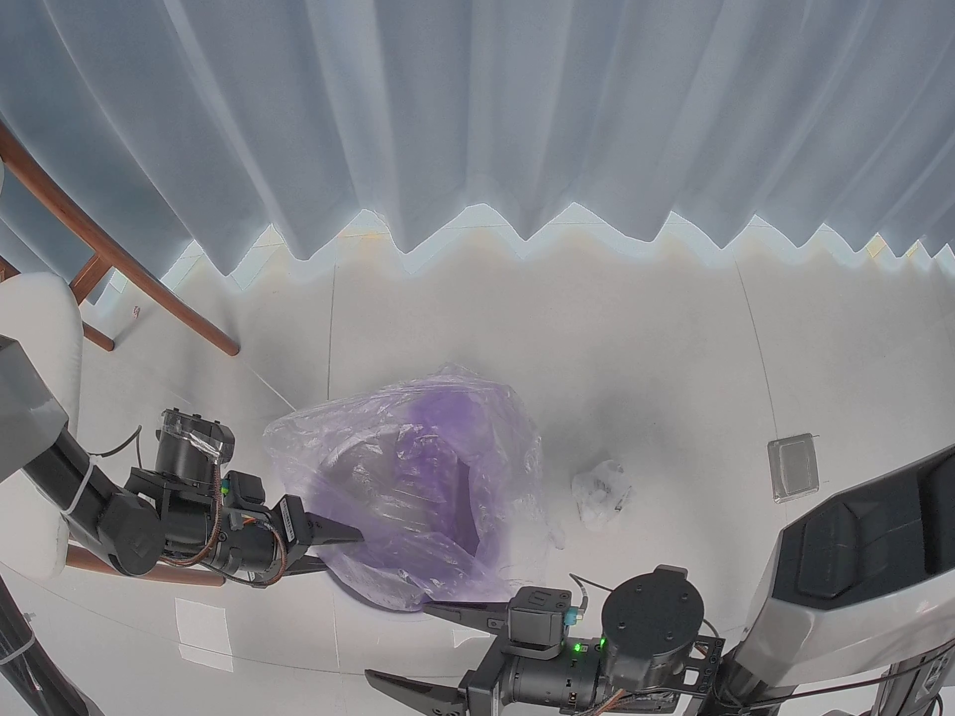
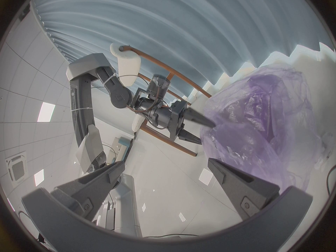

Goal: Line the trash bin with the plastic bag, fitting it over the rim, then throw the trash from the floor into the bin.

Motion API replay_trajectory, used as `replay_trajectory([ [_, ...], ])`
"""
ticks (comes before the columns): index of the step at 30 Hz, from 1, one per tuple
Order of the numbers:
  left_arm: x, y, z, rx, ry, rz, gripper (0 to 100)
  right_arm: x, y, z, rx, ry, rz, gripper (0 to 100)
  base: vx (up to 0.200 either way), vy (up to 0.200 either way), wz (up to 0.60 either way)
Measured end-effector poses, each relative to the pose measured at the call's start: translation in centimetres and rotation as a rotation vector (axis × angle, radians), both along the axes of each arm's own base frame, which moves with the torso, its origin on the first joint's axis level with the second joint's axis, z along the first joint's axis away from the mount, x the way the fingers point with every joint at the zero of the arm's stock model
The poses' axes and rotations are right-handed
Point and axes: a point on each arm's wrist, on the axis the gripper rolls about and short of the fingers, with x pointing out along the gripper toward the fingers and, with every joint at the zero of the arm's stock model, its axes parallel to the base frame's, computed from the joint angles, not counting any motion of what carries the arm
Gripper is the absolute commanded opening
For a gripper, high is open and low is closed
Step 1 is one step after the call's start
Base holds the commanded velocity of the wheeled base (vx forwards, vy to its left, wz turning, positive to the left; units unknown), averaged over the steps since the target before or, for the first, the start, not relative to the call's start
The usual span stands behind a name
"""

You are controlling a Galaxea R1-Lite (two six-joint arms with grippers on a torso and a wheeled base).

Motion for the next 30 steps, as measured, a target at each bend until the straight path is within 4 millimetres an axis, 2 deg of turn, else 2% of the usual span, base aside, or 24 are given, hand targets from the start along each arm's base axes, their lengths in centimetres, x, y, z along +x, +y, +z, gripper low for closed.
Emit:
replay_trajectory([
  [7, -0.5, 0.1, 0.7, -0.002, -0.02, 0.002, 0, 0.6, -1.3, 0.9, 0.017, 0.017, -0.054, 100, 0.0, 0.0, 0.0],
  [10, -1.1, 0.2, 1.2, 0.0, -0.038, -0.002, 0, 1.9, -2.4, 1.9, 0.05, 0.012, -0.112, 100, 0.0, 0.0, 0.0],
  [18, -2.8, -0.3, 2.1, 0.025, -0.075, -0.029, 0, 7.3, -6.1, 4.5, 0.115, -0.082, -0.314, 100, 0.0, 0.0, 0.0],
  [24, -3.5, -0.6, 1.7, 0.114, -0.118, -0.056, 0, 9.7, -8.8, 4.6, 0.092, -0.101, -0.422, 100, 0.0, 0.0, 0.0],
  [30, -3.5, -0.7, 1.0, 0.154, -0.107, -0.058, 0, 10.1, -10.3, 3.2, 0.026, -0.066, -0.463, 100, 0.0, 0.0, 0.0],
])
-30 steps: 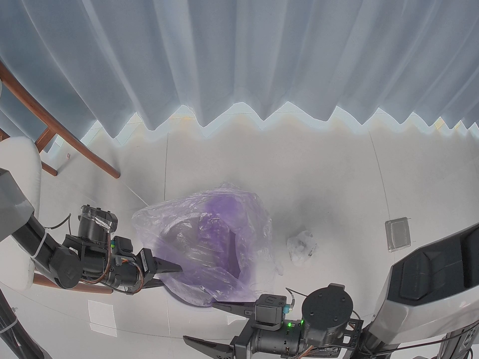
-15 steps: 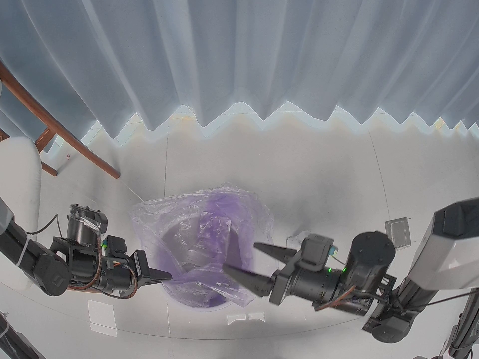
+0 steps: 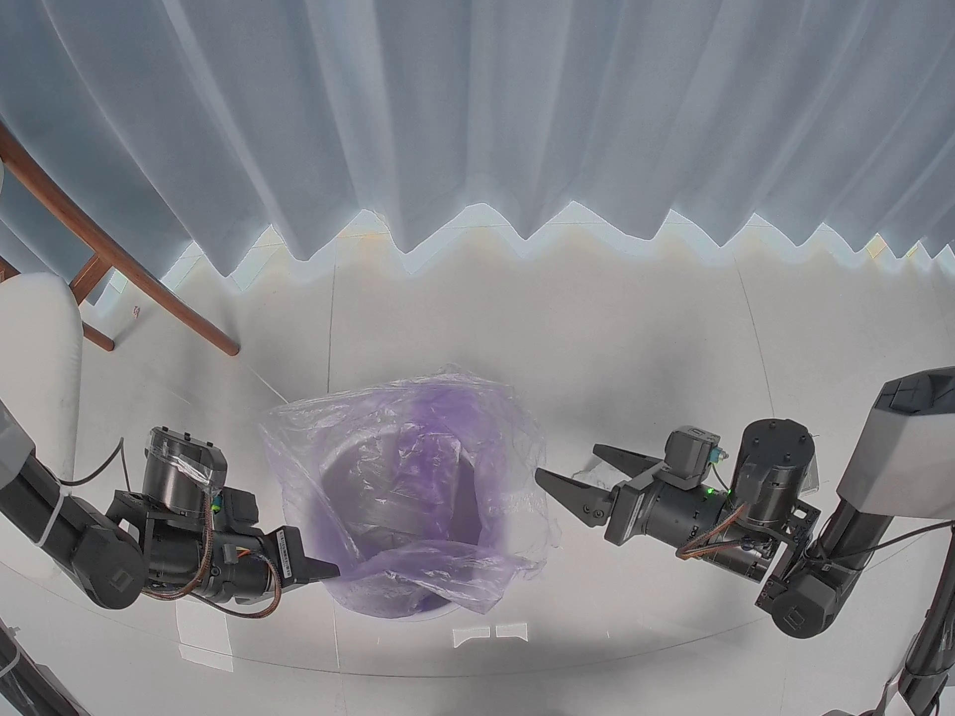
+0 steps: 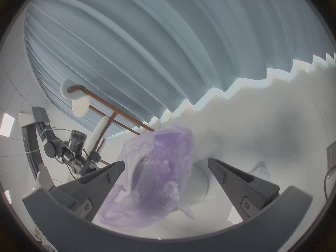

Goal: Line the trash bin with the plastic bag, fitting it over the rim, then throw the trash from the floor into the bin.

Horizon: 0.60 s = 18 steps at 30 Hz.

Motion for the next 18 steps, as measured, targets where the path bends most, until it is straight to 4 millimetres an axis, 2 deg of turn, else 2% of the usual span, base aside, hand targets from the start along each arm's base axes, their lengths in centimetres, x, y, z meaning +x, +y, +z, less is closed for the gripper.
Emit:
replay_trajectory([
  [7, -0.3, -0.3, -1.2, 0.142, -0.017, 0.009, 0, -0.1, -0.3, -1.5, -0.03, 0.008, -0.003, 100, 0.0, 0.0, 0.0],
  [18, -1.0, -1.0, -4.8, 0.305, 0.052, -0.051, 0, -0.9, 0.6, -4.1, -0.06, 0.11, 0.03, 100, 0.0, 0.0, 0.0],
])
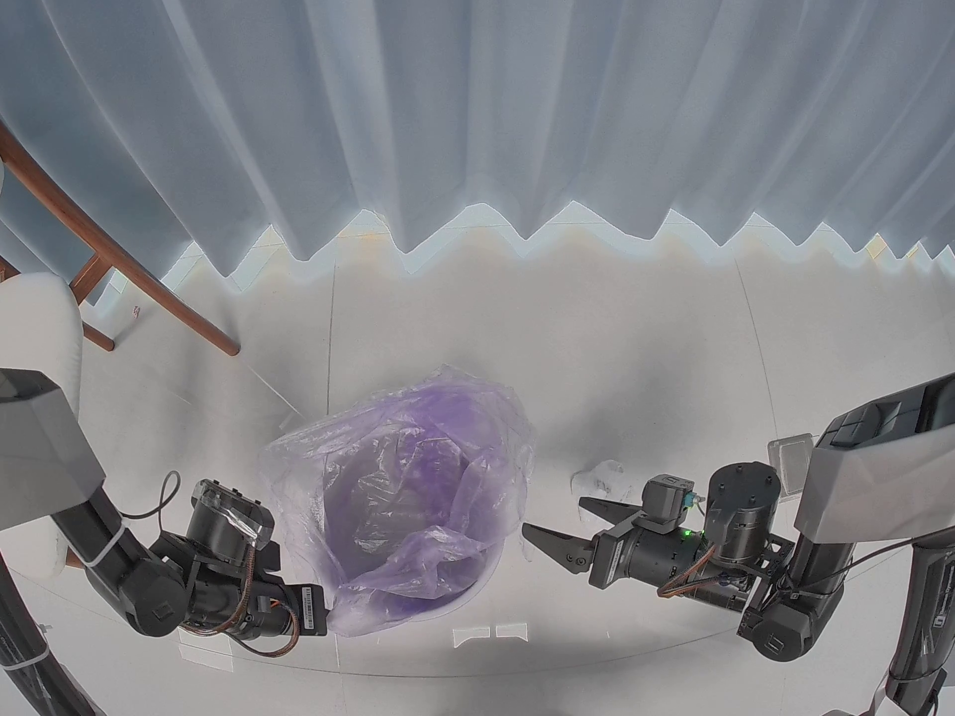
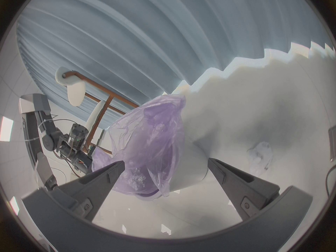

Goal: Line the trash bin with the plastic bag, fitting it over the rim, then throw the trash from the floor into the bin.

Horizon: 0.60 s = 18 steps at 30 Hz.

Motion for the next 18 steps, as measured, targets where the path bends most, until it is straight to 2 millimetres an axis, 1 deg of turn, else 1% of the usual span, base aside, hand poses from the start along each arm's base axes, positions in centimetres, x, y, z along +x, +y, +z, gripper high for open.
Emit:
replay_trajectory([
  [5, 0.1, -0.4, -0.8, 0.017, -0.021, -0.002, 0, -0.1, 0.7, 0.0, 0.08, 0.082, -0.009, 100, 0.0, 0.0, 0.0],
  [10, -0.1, -0.5, -1.4, 0.024, -0.019, -0.003, 0, 0.0, 1.8, 0.1, 0.123, 0.101, 0.004, 100, 0.0, 0.0, 0.0],
  [14, -0.4, -0.4, -1.6, 0.029, -0.008, -0.005, 0, 0.6, 2.6, 0.4, 0.174, 0.113, 0.006, 100, 0.0, 0.0, 0.0],
  [18, -0.6, -0.4, -1.5, 0.03, -0.006, -0.009, 0, 1.2, 3.4, 0.3, 0.172, 0.141, 0.006, 100, 0.0, 0.0, 0.0],
])
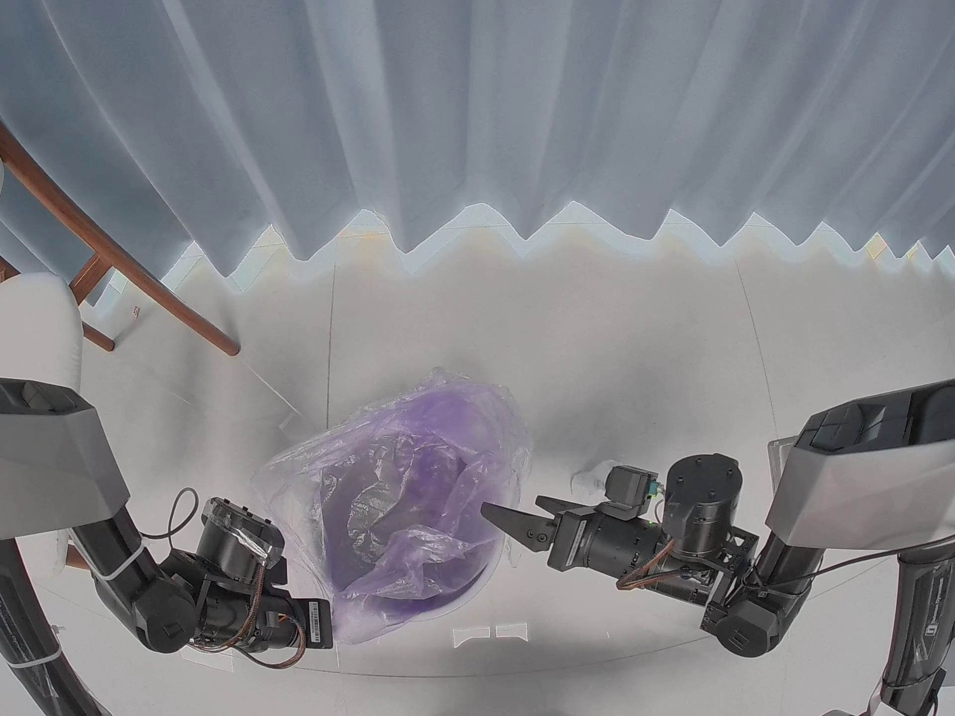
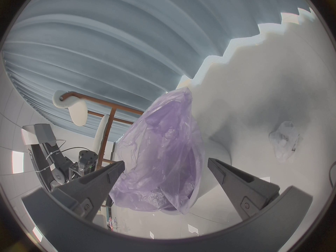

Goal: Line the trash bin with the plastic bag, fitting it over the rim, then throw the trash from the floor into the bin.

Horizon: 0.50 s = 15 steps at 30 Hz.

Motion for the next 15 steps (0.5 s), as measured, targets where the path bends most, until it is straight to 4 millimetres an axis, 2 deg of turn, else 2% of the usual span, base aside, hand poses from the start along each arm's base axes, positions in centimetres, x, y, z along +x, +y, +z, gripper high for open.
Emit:
replay_trajectory([
  [12, -1.0, -0.6, 0.5, 0.005, -0.013, -0.037, 0, 1.8, 2.3, 0.5, -0.054, -0.014, 0.022, 100, 0.0, 0.0, 0.0],
  [13, -1.0, -0.6, 0.5, 0.01, -0.015, -0.035, 0, 1.9, 2.4, 0.6, -0.056, -0.018, 0.024, 0, 0.0, 0.0, 0.0],
  [15, -1.0, -0.6, 0.5, 0.017, -0.019, -0.032, 0, 1.9, 2.5, 0.6, -0.055, -0.023, 0.027, 0, 0.0, 0.0, 0.0],
])
